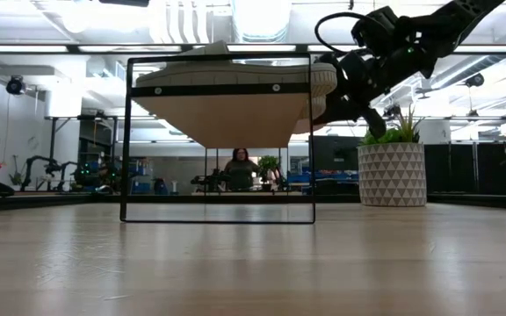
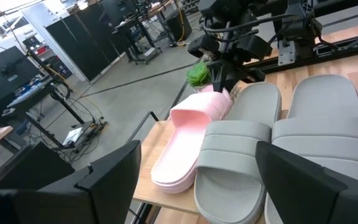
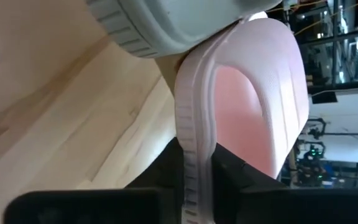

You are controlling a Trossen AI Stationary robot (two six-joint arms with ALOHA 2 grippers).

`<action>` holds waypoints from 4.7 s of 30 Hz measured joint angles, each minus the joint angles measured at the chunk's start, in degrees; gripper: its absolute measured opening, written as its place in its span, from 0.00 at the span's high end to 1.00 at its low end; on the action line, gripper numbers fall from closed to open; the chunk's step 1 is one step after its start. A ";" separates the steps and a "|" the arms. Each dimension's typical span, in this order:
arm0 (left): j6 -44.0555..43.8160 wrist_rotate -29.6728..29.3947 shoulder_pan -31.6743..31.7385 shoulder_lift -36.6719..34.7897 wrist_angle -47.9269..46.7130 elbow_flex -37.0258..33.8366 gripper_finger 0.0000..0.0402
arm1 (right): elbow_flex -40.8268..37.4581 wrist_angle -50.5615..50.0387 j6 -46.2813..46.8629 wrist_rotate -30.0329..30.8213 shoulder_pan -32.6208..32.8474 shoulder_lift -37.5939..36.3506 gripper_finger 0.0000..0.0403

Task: Pick and place slides into the shelf
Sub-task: Put the left pink slide on the shelf, then align the pink slide with the other pink slide on the shelf

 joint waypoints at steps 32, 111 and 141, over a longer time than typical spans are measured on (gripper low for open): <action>0.02 -0.02 0.00 -0.02 0.04 0.01 0.25 | 0.00 -7.72 22.68 2.90 0.31 -8.17 0.57; -0.33 0.31 -0.02 5.29 5.99 0.03 0.25 | 13.18 -46.36 148.39 -4.54 73.20 3.15 0.42; -0.41 0.26 -0.02 7.48 6.38 0.03 0.25 | 2.71 -32.72 146.45 -7.87 74.83 3.06 0.43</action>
